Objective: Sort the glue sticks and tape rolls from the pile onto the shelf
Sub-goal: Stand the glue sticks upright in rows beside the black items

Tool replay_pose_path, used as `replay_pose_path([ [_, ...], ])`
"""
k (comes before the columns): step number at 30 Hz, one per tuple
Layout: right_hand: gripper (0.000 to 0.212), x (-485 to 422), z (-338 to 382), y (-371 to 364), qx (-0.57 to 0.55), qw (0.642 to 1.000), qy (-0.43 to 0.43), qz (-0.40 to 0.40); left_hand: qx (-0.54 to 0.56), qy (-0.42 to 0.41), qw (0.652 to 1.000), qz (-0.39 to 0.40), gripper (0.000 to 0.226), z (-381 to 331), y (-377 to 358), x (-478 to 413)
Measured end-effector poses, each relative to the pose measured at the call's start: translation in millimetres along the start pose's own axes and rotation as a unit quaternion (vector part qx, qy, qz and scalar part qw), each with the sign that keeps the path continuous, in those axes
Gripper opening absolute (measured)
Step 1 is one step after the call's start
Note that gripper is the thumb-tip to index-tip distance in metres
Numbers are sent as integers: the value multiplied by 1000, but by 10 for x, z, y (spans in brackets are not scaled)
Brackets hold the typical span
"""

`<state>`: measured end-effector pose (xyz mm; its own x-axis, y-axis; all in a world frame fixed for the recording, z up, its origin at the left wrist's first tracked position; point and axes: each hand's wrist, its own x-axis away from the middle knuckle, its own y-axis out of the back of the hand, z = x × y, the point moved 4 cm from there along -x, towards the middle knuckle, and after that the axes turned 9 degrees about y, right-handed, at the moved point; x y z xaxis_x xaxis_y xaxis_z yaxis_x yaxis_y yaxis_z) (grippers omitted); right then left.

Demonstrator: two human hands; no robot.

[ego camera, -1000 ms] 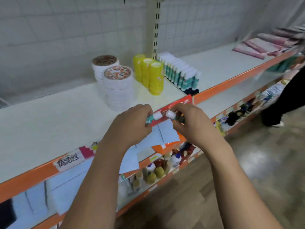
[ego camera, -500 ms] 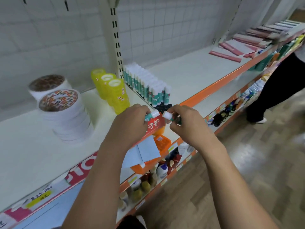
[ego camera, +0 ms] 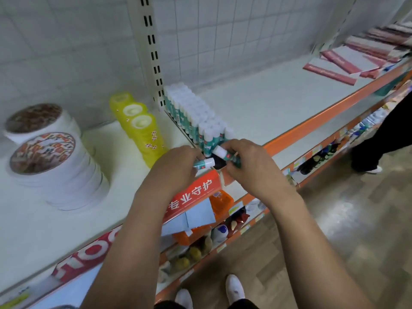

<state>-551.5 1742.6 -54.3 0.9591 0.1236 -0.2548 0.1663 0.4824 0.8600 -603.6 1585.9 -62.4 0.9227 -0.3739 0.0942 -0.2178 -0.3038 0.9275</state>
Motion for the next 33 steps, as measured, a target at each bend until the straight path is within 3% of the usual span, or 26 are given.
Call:
replay_pose_path([
  [6, 35, -134, -131, -37, -29, 997, 68, 29, 29, 59, 998, -6, 28, -93, -43, -22],
  [15, 37, -224, -270, 15, -83, 984, 148, 47, 170, 117, 963, -172, 13, -420, 2, 44],
  [20, 19, -243, -410, 103, -104, 979, 167, 58, 234, 137, 932, -241, 11, -518, 92, 98],
  [25, 14, -261, -596, 112, -93, 984, 148, 42, 245, 134, 910, -307, 21, -644, 161, 114],
  [33, 18, -278, -604, -43, -68, 983, 156, 67, 194, 167, 912, -320, 15, -672, 1, 8],
])
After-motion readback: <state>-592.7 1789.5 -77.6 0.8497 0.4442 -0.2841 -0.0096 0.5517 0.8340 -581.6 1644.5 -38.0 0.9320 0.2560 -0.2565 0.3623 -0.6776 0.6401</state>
